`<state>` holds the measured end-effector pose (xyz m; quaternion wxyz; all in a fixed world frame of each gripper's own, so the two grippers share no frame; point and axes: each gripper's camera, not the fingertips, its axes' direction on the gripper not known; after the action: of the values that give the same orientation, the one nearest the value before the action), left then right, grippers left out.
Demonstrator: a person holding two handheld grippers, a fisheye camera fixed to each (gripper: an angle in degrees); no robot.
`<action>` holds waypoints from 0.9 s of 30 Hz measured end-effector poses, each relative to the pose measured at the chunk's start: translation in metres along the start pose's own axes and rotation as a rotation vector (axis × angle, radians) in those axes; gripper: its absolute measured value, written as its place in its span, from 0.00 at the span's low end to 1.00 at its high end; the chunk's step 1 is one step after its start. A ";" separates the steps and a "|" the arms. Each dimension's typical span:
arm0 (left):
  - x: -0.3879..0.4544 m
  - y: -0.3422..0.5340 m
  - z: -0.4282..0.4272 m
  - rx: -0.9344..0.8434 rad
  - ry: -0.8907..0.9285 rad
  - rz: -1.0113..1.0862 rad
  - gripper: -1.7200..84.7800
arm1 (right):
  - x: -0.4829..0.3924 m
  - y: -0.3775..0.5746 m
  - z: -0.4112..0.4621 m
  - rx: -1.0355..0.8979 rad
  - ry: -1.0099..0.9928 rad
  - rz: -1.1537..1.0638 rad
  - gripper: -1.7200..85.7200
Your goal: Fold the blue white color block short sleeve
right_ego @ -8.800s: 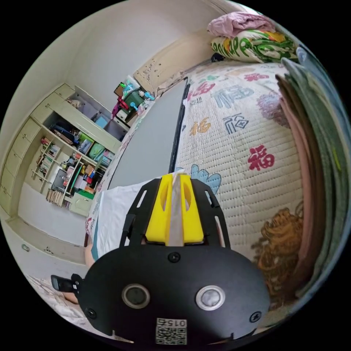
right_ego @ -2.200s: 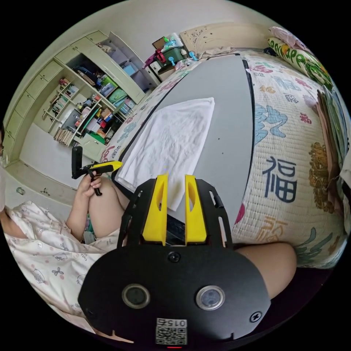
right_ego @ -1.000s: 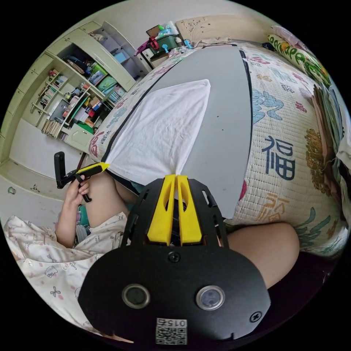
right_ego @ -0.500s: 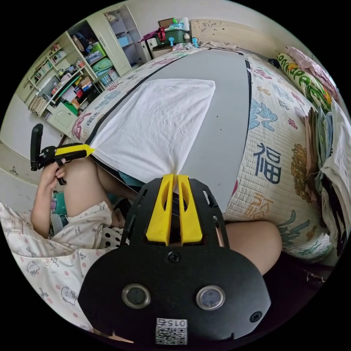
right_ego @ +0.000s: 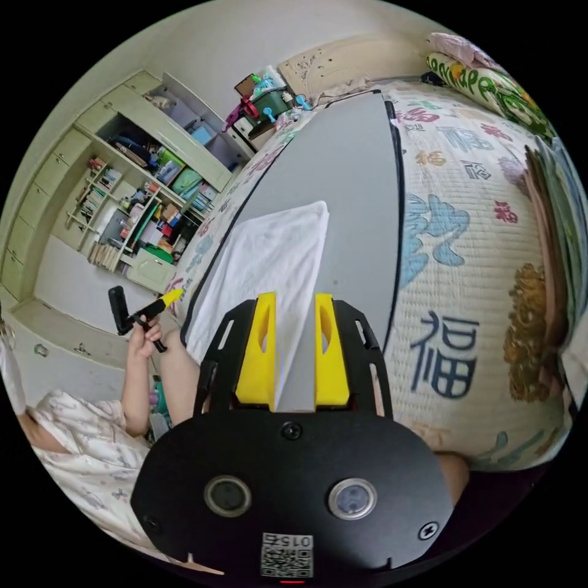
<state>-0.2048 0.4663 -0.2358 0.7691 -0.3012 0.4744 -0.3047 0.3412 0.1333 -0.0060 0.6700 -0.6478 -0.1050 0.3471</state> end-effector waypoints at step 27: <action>-0.504 0.045 0.168 0.131 0.329 -0.411 0.16 | -0.181 -0.173 0.173 -0.227 0.041 -0.110 0.09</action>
<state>-0.2270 0.9038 0.0672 0.6215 -0.2872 0.5010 -0.5294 0.1624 0.1762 0.2364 0.6125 -0.7196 -0.1651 0.2824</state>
